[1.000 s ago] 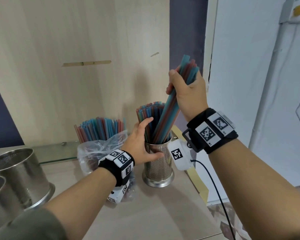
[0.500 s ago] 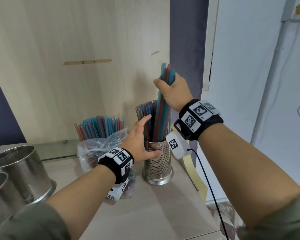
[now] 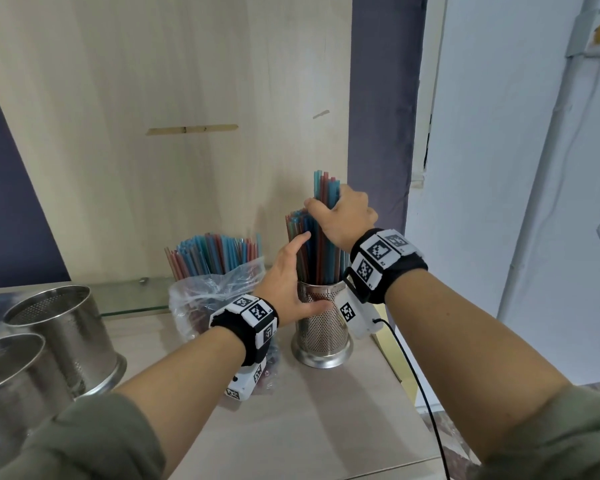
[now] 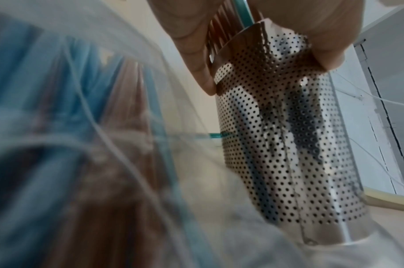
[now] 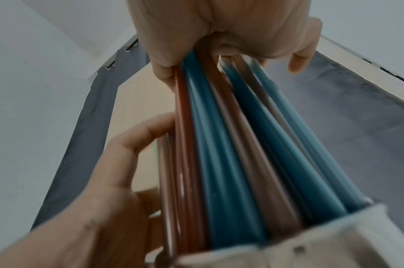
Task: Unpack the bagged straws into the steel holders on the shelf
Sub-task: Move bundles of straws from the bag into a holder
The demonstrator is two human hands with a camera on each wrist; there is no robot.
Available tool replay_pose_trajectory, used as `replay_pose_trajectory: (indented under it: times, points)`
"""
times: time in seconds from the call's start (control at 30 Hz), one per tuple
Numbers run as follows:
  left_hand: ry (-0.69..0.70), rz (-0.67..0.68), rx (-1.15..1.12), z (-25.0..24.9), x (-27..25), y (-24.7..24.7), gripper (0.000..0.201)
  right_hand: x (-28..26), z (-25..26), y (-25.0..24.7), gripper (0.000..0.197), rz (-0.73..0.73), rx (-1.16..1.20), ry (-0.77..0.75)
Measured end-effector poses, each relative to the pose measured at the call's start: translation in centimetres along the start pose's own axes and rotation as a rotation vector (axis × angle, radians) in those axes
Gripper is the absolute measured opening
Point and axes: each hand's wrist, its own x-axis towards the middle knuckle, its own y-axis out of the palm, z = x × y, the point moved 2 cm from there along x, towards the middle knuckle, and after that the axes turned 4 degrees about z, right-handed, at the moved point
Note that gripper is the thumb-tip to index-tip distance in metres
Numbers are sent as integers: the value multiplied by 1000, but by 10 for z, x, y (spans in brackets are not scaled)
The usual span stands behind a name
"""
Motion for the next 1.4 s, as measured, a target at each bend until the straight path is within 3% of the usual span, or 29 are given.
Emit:
replay_pose_trajectory:
  times: [0.2,0.33,0.43,0.53,0.8,0.9,1.0,1.07,1.13,1.2,1.27,1.4]
  points:
    - [12,-43,-99,0,-8,5,122,-17,-5,14,46,-128,-12,-79]
    - [-13,-42,-139,1,-11,6,130,-18,-2,4,67,-170,110,-407]
    - [-33,-23,-129,2,-13,4,133,-18,0,-2,65,-59,-69,-614]
    - [-34,-15,-113,4,-13,4,134,-20,-9,-2,62,21,-168,-649]
    - [-29,-25,-68,-3,-15,-1,129,-33,-29,8,62,44,-237,-682]
    - [-24,-90,-10,-8,-22,-16,121,-39,-32,10,72,20,-321,-641]
    - [-34,-256,83,-5,-36,-39,102,-52,-41,12,90,-84,-312,-525]
    - [-105,-360,177,6,-46,-55,89,-65,-53,18,107,-124,-135,-308]
    - [-206,-432,279,22,-56,-70,82,-73,-72,35,123,-72,133,-88]
    - [-329,-452,338,41,-65,-79,86,-80,-85,51,135,-1,336,23]
    - [-473,-416,343,60,-75,-82,99,-81,-90,60,134,72,343,62]
    - [-675,-356,215,85,-90,-78,125,-82,-96,66,104,117,315,60]
